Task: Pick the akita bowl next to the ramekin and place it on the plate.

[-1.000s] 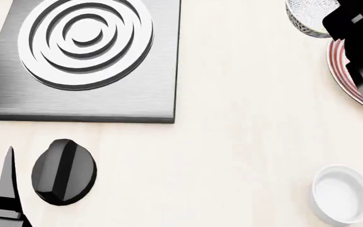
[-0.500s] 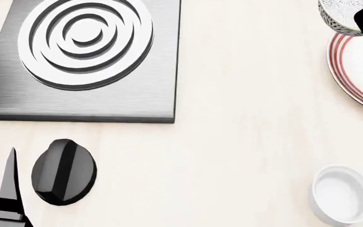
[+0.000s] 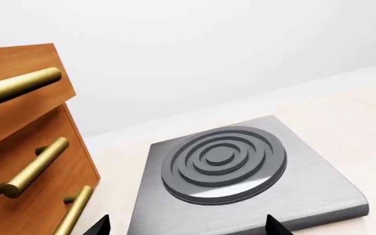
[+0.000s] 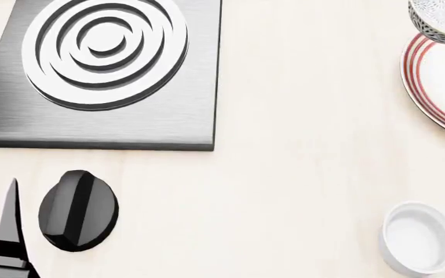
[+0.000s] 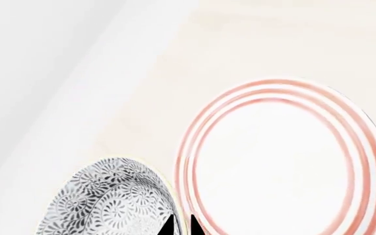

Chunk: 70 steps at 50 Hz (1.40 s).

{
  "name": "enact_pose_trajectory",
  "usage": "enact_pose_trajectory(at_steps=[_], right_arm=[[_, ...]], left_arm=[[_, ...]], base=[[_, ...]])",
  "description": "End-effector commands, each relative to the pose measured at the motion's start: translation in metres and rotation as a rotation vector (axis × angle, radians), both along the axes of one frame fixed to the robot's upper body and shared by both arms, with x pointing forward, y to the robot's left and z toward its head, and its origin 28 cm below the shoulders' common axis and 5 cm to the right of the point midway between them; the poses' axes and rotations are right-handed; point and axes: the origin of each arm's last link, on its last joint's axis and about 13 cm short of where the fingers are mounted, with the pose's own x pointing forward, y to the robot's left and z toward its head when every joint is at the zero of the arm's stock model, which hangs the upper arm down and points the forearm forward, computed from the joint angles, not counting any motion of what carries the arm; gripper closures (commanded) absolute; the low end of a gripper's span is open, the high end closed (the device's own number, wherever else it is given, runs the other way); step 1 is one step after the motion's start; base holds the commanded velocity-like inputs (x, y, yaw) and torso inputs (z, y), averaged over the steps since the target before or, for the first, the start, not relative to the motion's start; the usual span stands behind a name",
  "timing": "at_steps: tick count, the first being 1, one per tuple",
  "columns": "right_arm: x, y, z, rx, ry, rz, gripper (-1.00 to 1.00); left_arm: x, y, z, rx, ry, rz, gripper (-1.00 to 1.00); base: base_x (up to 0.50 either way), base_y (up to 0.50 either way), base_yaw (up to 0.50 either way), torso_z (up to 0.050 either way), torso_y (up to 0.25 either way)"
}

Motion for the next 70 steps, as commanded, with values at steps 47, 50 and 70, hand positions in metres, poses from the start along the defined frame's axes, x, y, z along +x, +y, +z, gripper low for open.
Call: enact_pose_trajectory(at_steps=[47, 50, 70], right_arm=[[0.034, -0.016, -0.021, -0.097, 0.067, -0.106, 1.0], [0.034, -0.016, -0.021, -0.091, 0.064, -0.107, 1.0], [0.042, -0.018, -0.034, -0.125, 0.098, -0.116, 1.0]], left_arm=[[-0.001, 0.006, 0.001, -0.003, -0.001, 0.02, -1.0], [-0.001, 0.006, 0.001, -0.002, -0.001, 0.018, -1.0], [-0.001, 0.007, 0.001, 0.009, -0.006, 0.015, -1.0]], base=[[0.0, 0.0, 0.0, 0.0, 0.0], [0.0, 0.0, 0.0, 0.005, 0.0], [0.0, 0.0, 0.0, 0.0, 0.0]])
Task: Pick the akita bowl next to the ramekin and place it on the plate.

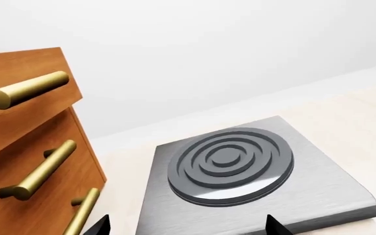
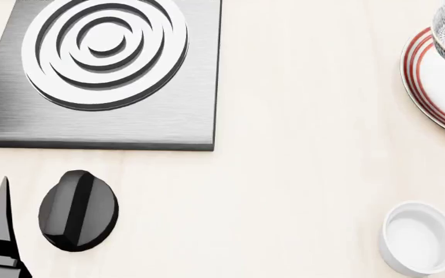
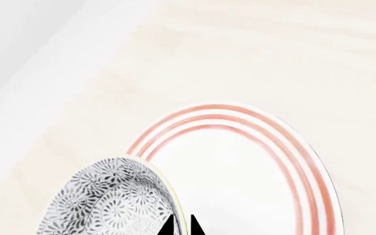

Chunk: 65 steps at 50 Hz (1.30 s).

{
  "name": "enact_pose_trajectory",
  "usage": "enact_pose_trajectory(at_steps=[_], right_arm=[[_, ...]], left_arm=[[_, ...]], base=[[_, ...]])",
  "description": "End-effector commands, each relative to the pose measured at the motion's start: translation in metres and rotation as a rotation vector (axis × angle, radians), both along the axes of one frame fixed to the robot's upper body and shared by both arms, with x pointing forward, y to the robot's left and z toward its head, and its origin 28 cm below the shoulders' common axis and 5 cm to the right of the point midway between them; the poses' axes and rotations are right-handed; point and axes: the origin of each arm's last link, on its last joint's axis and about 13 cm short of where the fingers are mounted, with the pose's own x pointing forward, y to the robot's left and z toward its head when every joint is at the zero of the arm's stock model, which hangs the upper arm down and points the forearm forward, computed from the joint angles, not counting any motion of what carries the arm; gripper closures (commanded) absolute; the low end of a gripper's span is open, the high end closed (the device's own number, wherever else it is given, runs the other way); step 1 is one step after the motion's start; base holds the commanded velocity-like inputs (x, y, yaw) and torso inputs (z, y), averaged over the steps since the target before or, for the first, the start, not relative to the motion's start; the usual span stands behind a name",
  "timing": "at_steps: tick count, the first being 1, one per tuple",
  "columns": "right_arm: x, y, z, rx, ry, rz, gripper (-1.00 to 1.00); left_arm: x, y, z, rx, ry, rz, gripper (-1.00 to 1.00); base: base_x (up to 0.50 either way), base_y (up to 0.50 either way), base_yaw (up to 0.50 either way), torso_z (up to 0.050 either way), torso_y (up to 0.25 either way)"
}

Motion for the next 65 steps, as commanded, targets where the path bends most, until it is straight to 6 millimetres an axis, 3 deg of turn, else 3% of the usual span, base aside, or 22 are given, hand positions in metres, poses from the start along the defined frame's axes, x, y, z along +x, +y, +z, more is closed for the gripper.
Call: enact_pose_trajectory(at_steps=[1, 21, 65], right_arm=[[0.006, 0.006, -0.003, -0.028, -0.017, 0.017, 1.0], [0.009, 0.007, -0.01, -0.094, -0.039, 0.007, 1.0], [0.009, 0.006, -0.03, -0.033, 0.013, -0.009, 1.0]], left_arm=[[-0.001, 0.001, 0.0, -0.001, 0.003, 0.003, -1.0], [-0.002, 0.003, 0.0, 0.0, -0.002, 0.004, -1.0], [-0.003, 0.004, -0.001, 0.005, -0.001, 0.007, -1.0]], base=[[0.0, 0.0, 0.0, 0.0, 0.0], [0.0, 0.0, 0.0, 0.0, 0.001], [0.0, 0.0, 0.0, 0.0, 0.0]])
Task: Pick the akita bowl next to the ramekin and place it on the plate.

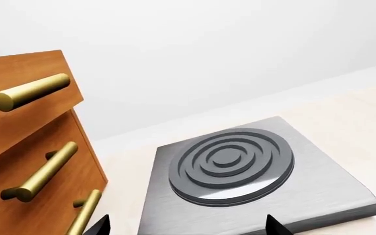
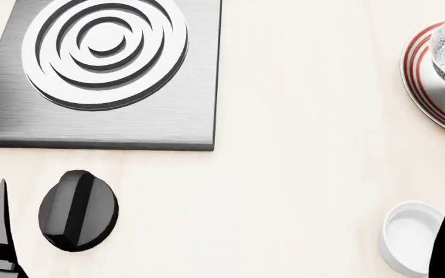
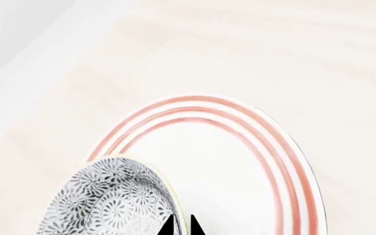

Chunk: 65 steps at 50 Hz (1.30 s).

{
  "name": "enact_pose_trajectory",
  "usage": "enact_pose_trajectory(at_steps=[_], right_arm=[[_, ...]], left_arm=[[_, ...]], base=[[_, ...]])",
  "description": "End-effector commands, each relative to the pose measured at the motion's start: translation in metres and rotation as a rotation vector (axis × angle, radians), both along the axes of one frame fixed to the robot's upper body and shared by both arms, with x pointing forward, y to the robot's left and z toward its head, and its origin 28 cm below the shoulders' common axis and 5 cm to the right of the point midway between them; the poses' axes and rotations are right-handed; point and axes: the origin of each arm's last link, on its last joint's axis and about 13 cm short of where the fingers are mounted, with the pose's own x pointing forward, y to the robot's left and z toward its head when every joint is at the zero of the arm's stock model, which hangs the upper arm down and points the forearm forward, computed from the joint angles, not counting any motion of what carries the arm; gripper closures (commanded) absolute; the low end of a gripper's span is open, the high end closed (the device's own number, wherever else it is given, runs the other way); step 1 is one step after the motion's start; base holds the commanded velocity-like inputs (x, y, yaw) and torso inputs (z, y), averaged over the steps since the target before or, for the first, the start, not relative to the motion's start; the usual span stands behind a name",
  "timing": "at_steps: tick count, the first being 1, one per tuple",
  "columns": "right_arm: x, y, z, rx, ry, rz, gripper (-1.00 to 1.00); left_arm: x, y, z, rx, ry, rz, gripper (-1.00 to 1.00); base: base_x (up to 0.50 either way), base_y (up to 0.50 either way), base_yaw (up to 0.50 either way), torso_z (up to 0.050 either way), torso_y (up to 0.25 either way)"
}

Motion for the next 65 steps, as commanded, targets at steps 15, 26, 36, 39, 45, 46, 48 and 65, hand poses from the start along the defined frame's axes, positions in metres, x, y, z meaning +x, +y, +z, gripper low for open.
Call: enact_pose_trajectory(at_steps=[15, 26, 36, 39, 45, 46, 48, 65], right_arm=[[0.002, 0.003, -0.006, 0.007, -0.008, 0.008, 1.0], [0.002, 0.004, -0.003, 0.002, -0.01, 0.018, 1.0], [0.002, 0.004, -0.002, 0.005, -0.011, 0.021, -1.0], [0.002, 0.005, 0.0, 0.011, -0.021, 0.027, -1.0], [0.002, 0.004, -0.001, 0.015, -0.02, 0.02, -1.0], [0.002, 0.005, -0.001, 0.013, -0.02, 0.021, -1.0], [0.002, 0.005, 0.002, 0.012, -0.025, 0.025, -1.0], [0.005, 0.02, 0.057, -0.314, -0.131, 0.036, -1.0]], left_arm=[[-0.003, 0.003, -0.003, -0.006, 0.008, 0.01, -1.0], [-0.003, 0.004, -0.003, -0.004, 0.012, 0.013, -1.0], [-0.003, 0.004, -0.002, -0.004, 0.012, 0.016, -1.0], [-0.003, 0.004, -0.002, -0.004, 0.013, 0.016, -1.0], [-0.003, 0.005, -0.002, -0.007, 0.013, 0.021, -1.0], [-0.003, 0.005, -0.002, -0.006, 0.013, 0.021, -1.0], [-0.004, 0.005, -0.003, -0.004, 0.016, 0.022, -1.0], [-0.005, 0.006, -0.004, -0.004, 0.014, 0.029, -1.0]], base=[[0.0, 0.0, 0.0, 0.0, 0.001], [0.0, 0.0, 0.0, 0.001, 0.0], [0.0, 0.0, 0.0, 0.0, 0.0], [0.0, 0.0, 0.0, 0.0, 0.0], [0.0, 0.0, 0.0, 0.0, 0.0], [0.0, 0.0, 0.0, 0.0, 0.0], [0.0, 0.0, 0.0, 0.0, 0.0], [0.0, 0.0, 0.0, 0.0, 0.0]])
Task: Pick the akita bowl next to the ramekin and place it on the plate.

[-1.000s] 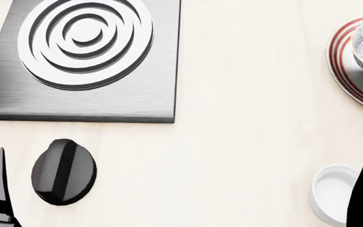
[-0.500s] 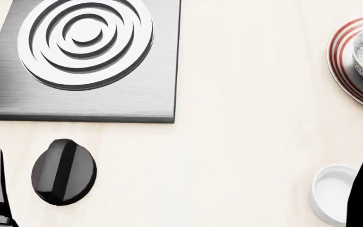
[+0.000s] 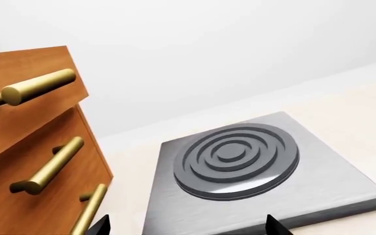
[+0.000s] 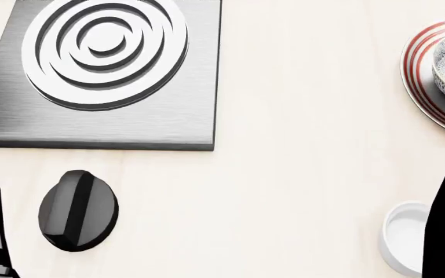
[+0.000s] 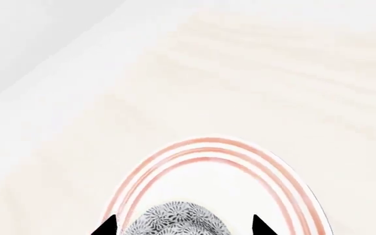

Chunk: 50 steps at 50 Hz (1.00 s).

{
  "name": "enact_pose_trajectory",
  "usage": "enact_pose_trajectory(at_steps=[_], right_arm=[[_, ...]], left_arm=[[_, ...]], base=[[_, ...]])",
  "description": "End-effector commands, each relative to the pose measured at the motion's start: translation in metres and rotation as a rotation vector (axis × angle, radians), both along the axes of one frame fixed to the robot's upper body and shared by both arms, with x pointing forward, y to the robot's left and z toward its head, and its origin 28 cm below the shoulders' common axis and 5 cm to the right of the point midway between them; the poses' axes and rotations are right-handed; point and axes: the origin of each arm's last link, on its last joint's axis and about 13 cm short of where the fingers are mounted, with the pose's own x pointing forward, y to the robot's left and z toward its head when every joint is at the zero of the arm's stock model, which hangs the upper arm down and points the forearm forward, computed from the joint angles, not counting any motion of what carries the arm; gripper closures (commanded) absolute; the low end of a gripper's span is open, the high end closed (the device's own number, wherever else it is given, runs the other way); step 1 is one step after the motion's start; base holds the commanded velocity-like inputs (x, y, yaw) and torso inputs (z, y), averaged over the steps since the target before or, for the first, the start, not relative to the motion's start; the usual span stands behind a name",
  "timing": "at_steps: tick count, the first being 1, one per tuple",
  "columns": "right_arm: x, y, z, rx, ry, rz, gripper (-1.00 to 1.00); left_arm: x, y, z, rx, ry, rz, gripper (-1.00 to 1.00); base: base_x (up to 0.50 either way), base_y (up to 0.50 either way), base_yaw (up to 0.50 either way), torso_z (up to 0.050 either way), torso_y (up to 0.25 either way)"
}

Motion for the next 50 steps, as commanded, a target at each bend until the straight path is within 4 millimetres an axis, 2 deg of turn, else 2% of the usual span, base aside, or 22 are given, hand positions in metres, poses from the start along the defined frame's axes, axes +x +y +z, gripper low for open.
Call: enact_pose_trajectory(at_steps=[1, 8, 14, 17, 23, 33, 45, 50], right_arm=[[0.005, 0.019, 0.033, -0.189, -0.105, 0.035, -1.0], [-0.003, 0.025, 0.028, -0.259, -0.114, 0.028, -1.0], [-0.019, 0.028, 0.024, -0.386, -0.161, 0.007, -1.0], [-0.026, 0.029, 0.02, -0.51, -0.206, -0.01, -1.0], [-0.034, 0.031, 0.01, -0.552, -0.241, -0.007, -1.0], [-0.054, 0.042, -0.01, -0.825, -0.289, -0.027, -1.0], [-0.075, 0.048, -0.038, -0.954, -0.315, -0.029, -1.0], [-0.082, 0.053, -0.044, -1.013, -0.351, -0.022, -1.0]], left_arm=[[-0.002, 0.003, -0.001, -0.007, 0.007, 0.013, -1.0], [-0.002, 0.001, -0.002, -0.004, 0.008, 0.01, -1.0], [-0.001, 0.001, -0.001, -0.012, 0.007, 0.015, -1.0], [-0.002, 0.001, -0.002, -0.011, 0.01, 0.014, -1.0], [-0.002, 0.001, -0.002, -0.013, 0.011, 0.017, -1.0], [-0.003, 0.001, -0.003, -0.013, 0.015, 0.015, -1.0], [-0.003, 0.0, -0.003, -0.009, 0.017, 0.011, -1.0], [-0.002, -0.001, -0.003, -0.011, 0.017, 0.01, -1.0]], base=[[0.0, 0.0, 0.0, 0.0, 0.0], [0.0, 0.0, 0.0, 0.0, 0.0], [0.0, 0.0, 0.0, 0.0, 0.0], [0.0, 0.0, 0.0, 0.0, 0.0], [0.0, 0.0, 0.0, 0.0, 0.0], [0.0, 0.0, 0.0, 0.0, 0.0], [0.0, 0.0, 0.0, 0.0, 0.0], [0.0, 0.0, 0.0, 0.0, 0.0]])
